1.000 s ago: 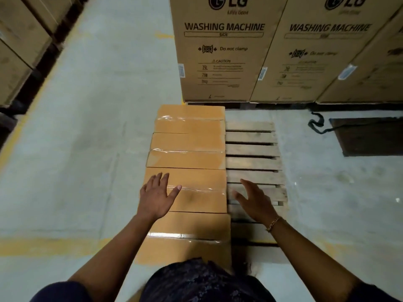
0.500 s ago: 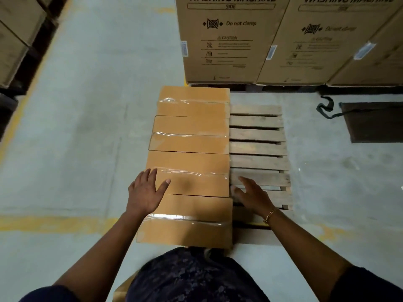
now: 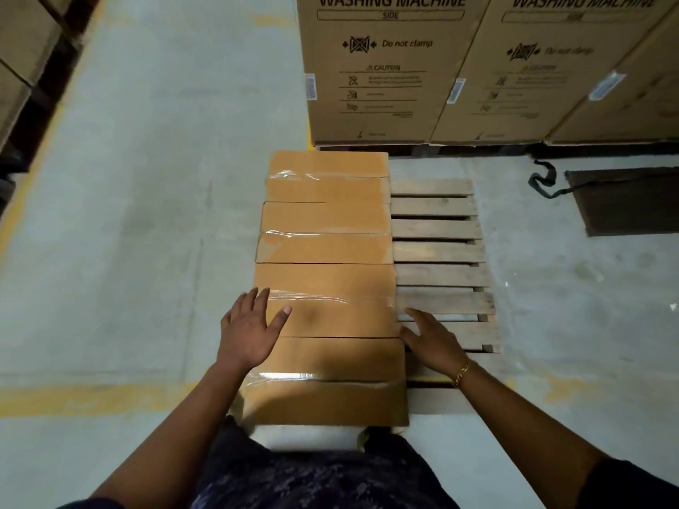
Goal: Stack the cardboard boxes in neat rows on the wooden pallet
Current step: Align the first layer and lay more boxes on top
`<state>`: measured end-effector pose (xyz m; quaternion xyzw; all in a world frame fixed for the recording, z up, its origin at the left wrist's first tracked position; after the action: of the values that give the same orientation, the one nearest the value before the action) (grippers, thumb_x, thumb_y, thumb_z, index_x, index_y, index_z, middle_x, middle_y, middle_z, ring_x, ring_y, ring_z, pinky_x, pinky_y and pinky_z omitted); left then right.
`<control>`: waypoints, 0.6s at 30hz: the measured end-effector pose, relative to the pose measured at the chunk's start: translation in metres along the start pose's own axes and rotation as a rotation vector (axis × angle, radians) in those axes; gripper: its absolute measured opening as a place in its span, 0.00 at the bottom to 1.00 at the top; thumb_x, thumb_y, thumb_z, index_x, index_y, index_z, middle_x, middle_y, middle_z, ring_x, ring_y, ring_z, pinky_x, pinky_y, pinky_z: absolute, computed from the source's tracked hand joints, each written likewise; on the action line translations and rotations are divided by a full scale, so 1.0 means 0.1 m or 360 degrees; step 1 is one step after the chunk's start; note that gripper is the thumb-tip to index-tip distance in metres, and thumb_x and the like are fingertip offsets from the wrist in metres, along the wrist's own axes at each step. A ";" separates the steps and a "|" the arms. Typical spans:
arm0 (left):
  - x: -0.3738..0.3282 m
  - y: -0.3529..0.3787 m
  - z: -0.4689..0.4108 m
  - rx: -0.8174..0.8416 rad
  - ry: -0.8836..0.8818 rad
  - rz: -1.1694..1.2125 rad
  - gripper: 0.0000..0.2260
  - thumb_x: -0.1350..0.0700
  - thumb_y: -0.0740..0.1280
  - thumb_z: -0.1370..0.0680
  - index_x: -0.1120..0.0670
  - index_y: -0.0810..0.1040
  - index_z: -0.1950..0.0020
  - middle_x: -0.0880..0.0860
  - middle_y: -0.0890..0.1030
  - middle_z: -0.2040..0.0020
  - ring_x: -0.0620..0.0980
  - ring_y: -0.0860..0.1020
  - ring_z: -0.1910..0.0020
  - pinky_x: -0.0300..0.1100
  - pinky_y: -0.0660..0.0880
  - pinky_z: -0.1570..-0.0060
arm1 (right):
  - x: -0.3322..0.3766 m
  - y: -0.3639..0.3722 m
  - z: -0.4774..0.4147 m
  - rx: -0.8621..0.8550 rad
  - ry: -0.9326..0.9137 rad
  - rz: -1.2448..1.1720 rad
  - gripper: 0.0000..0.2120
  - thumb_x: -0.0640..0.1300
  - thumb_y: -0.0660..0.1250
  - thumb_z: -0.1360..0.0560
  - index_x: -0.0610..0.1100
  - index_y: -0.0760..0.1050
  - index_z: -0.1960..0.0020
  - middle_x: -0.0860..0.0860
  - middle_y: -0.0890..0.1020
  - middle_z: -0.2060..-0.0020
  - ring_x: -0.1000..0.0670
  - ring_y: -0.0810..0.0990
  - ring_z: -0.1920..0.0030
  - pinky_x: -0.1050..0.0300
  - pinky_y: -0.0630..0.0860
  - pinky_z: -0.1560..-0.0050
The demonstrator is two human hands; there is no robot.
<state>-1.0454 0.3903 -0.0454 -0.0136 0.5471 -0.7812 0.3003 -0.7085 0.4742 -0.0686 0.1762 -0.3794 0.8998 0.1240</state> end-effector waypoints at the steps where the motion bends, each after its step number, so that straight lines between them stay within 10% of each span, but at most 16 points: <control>1: 0.09 -0.03 -0.09 0.0014 0.0041 -0.0022 0.46 0.24 0.38 0.28 0.49 0.59 0.17 0.54 0.60 0.17 0.55 0.55 0.18 0.58 0.55 0.23 | 0.09 0.06 -0.01 -0.0028 0.0002 -0.0007 0.28 0.61 0.58 0.17 0.52 0.62 0.21 0.49 0.68 0.23 0.44 0.67 0.25 0.44 0.65 0.28; 18: 1.62 -0.64 -1.52 0.0488 0.1159 -0.0719 0.37 0.30 0.49 0.18 0.52 0.59 0.17 0.56 0.60 0.17 0.57 0.56 0.18 0.60 0.58 0.24 | 1.77 2.36 0.66 -0.0599 0.0846 -0.1021 0.29 0.61 0.60 0.18 0.52 0.61 0.20 0.51 0.64 0.22 0.46 0.66 0.24 0.49 0.63 0.26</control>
<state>-1.2609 0.4548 -0.1010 0.1877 0.4785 -0.8530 -0.0912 -0.9386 0.2813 -0.1040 0.0221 -0.4176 0.7453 0.5193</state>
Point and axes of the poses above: each hand's wrist, its own z-axis away from the middle knuckle, its own y-axis out of the palm, x = y × z, the point moved 6 cm from there along -z, towards the middle knuckle
